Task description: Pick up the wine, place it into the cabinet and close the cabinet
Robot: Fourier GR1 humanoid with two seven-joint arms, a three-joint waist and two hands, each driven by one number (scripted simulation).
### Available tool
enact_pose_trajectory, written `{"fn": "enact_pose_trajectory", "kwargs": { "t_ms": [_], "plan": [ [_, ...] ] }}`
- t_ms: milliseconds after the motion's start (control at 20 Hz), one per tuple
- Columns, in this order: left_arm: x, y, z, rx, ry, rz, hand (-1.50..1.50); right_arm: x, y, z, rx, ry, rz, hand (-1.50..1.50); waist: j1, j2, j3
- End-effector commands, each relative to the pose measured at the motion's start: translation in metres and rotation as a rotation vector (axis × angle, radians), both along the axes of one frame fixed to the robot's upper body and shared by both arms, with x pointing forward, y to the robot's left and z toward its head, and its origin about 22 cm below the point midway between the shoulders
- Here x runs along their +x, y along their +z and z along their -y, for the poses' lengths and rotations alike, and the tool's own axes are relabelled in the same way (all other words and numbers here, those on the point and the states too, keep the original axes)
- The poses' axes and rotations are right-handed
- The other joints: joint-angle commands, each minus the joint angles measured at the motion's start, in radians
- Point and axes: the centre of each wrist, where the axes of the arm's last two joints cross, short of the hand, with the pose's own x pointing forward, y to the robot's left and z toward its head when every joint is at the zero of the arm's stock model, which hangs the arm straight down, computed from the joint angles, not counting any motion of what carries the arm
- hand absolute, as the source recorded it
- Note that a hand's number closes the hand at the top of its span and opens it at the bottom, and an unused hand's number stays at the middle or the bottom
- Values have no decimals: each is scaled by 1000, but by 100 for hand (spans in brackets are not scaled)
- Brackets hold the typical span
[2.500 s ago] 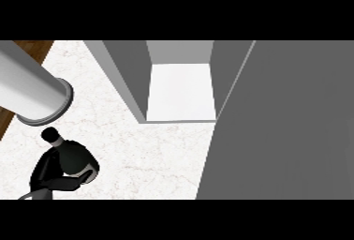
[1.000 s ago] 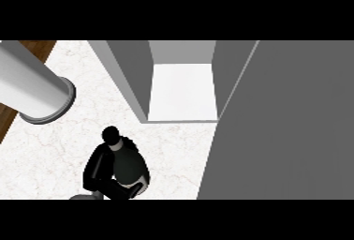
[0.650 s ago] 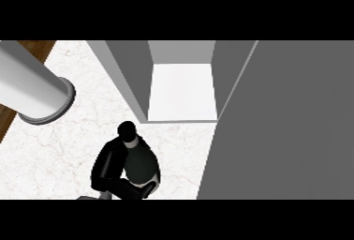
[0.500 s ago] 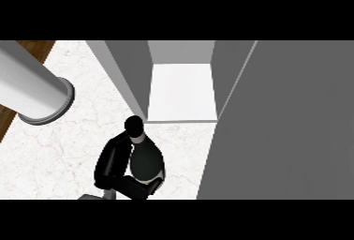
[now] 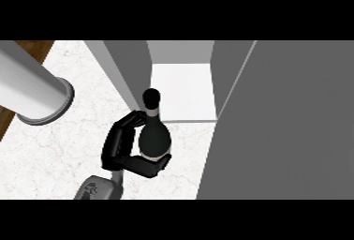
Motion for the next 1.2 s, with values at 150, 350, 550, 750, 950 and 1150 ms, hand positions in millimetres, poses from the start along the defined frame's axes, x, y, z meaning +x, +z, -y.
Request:
{"fn": "enact_pose_trajectory", "kwargs": {
  "t_ms": [150,350,550,750,950,1150],
  "plan": [
    [43,4,-5,58,25,-4,150,-41,35,14,74,60,35,-150,-10,2,0],
    [59,1,-5,70,29,-1,150,-47,34,11,108,77,12,-150,-23,2,-1],
    [72,0,25,85,14,-17,150,-31,27,7,92,67,32,-150,-17,7,-2],
    [81,3,32,83,2,-32,150,-37,28,12,105,78,11,-150,-19,6,-1],
    [90,1,43,80,-6,-38,150,-40,30,8,101,67,25,-150,-23,5,-2],
    [109,16,55,62,20,-53,150,-33,27,12,104,87,43,-150,-36,10,-1]
  ]
}}
